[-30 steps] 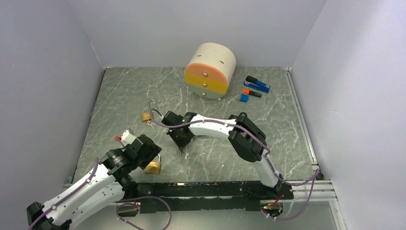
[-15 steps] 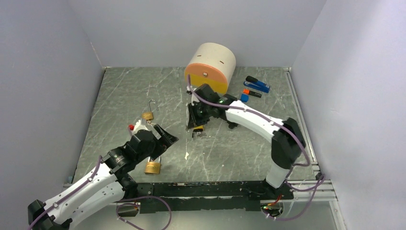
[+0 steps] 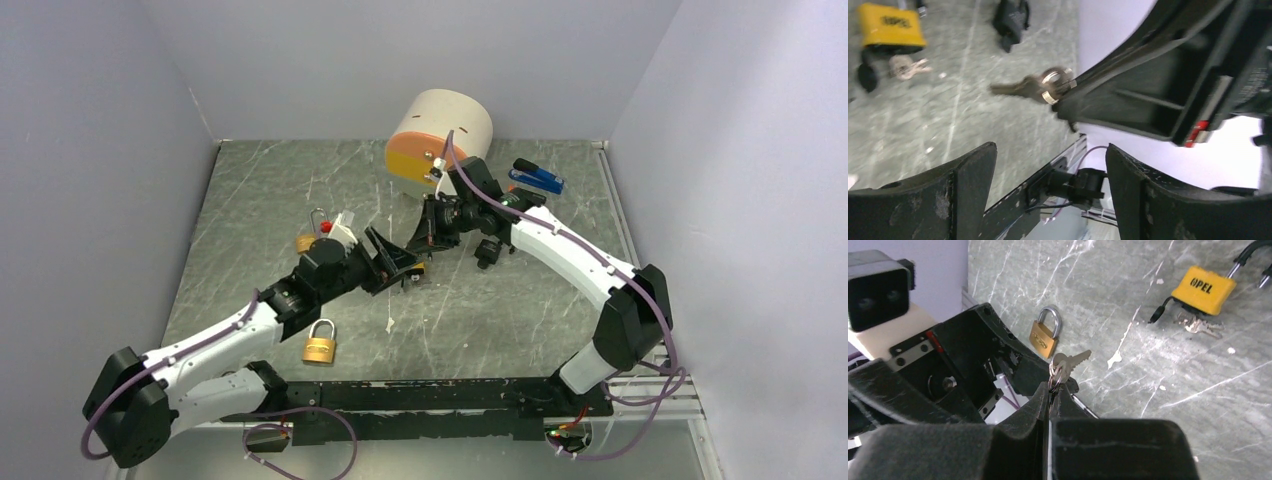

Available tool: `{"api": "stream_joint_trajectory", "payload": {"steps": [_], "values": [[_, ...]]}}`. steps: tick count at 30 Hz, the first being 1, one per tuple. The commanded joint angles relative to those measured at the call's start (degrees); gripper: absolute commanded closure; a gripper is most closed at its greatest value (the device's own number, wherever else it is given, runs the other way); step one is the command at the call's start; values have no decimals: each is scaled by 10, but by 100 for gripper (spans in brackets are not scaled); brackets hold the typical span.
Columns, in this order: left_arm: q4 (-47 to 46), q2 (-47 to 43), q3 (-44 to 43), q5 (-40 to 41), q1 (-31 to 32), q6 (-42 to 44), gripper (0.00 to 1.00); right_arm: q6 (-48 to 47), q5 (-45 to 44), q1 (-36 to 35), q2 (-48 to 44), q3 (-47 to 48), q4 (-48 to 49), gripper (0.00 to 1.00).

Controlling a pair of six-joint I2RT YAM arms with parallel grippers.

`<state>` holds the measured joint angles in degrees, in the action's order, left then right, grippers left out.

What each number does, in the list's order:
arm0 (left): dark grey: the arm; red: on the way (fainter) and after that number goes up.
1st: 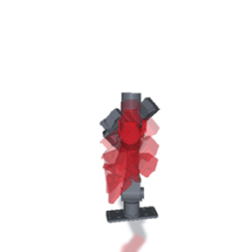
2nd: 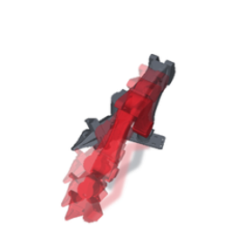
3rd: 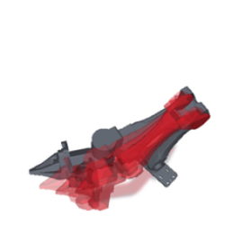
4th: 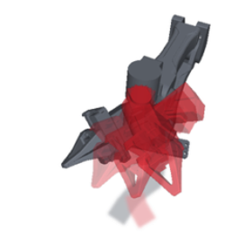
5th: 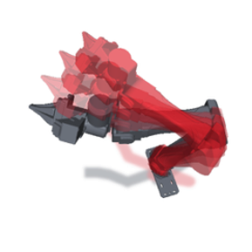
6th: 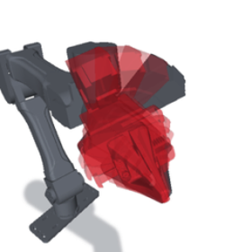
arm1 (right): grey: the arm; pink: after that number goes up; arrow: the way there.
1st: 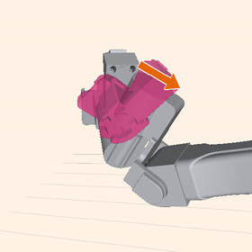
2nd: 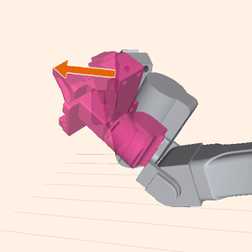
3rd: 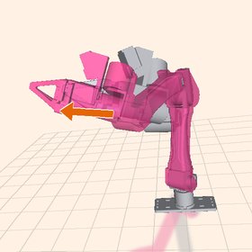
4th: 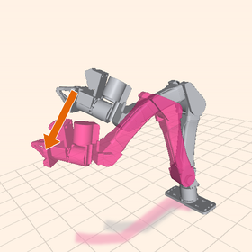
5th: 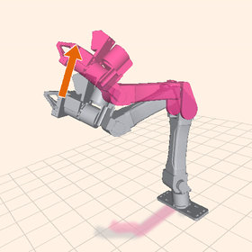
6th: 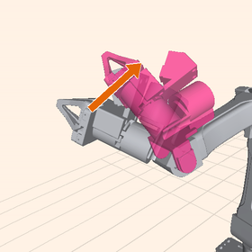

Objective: Unlock with the key

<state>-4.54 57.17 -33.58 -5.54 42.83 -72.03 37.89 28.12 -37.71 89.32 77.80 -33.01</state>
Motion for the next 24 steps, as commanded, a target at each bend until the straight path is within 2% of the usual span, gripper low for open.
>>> {"api": "stream_joint_trajectory", "payload": {"steps": [1,3,7,11,24], "values": [[-173,20,-7,-35,-2,8,17,47,28,4,-29,-12,-3,100],[-173,27,-13,-30,-2,12,22,51,29,4,-32,-15,-4,100],[-121,36,-40,-21,-2,23,44,57,31,5,-37,-18,-6,100],[-84,38,-53,-12,-1,27,60,61,37,6,-40,-26,4,100],[-75,25,-22,55,-2,23,66,67,56,9,-42,-34,7,100]]}}
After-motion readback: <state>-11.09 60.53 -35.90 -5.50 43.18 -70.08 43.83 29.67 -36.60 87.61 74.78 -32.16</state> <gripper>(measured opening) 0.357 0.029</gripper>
